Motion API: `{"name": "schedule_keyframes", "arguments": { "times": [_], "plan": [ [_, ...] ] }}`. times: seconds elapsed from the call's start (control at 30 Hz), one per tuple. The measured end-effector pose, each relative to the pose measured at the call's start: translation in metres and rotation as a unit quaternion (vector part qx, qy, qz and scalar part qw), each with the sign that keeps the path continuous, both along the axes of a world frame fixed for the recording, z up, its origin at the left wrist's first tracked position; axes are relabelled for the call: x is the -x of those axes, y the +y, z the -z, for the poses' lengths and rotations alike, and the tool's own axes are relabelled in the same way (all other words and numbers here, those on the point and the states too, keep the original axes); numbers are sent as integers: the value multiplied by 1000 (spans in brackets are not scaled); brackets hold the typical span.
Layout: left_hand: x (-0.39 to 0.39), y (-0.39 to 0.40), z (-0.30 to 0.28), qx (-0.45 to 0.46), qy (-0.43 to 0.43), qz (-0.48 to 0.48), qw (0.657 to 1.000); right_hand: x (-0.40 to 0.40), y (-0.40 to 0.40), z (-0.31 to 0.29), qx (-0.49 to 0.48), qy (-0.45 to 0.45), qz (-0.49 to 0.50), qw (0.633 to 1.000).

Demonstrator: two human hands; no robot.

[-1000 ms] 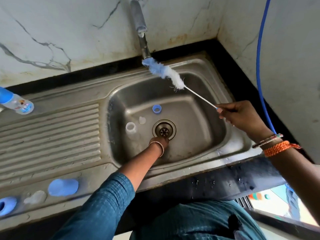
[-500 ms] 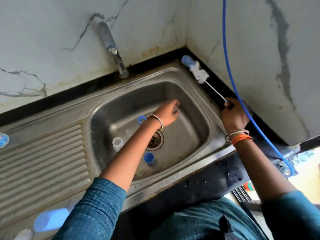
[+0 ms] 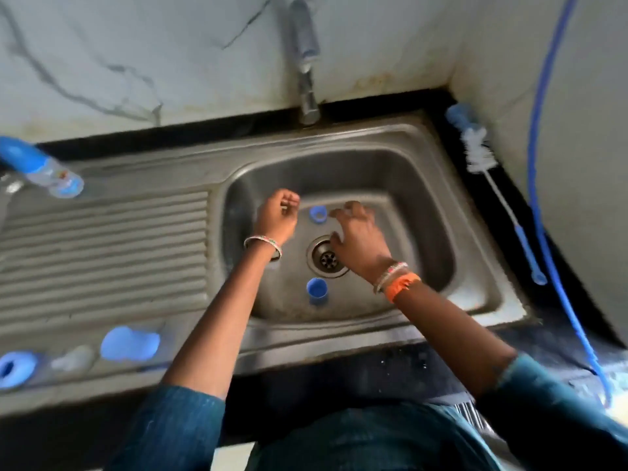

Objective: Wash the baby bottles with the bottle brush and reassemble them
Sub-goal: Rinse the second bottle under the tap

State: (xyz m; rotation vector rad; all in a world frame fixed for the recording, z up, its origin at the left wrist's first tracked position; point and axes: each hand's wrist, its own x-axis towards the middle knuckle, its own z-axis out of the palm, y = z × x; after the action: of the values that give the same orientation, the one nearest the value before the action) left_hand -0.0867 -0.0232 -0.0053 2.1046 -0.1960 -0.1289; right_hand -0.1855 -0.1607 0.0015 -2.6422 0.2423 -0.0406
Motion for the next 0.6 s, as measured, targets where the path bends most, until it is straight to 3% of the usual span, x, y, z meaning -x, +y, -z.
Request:
{"name": "schedule_keyframes", "arguments": {
  "times": [0.07, 0.13, 0.33, 0.47, 0.53, 0.6],
  "plan": [
    [4, 23, 4, -6, 12, -52, 999, -33, 37, 17, -12, 44, -101, 994],
    [6, 39, 5, -2, 18, -102, 995, -58, 68, 31, 38, 82, -169, 981],
    [11, 58, 5, -44, 92, -165, 981, -85, 84, 59, 25, 106, -153, 982],
    [7, 47, 4, -9, 110, -91, 990, -99, 45, 25, -127, 50, -33, 990],
    [0, 37, -5, -1, 146, -40, 989, -105, 16, -6, -216, 35, 5, 976],
    [-13, 25, -15, 81, 193, -2, 978, -112, -9, -34, -311, 45, 23, 949]
  ]
}}
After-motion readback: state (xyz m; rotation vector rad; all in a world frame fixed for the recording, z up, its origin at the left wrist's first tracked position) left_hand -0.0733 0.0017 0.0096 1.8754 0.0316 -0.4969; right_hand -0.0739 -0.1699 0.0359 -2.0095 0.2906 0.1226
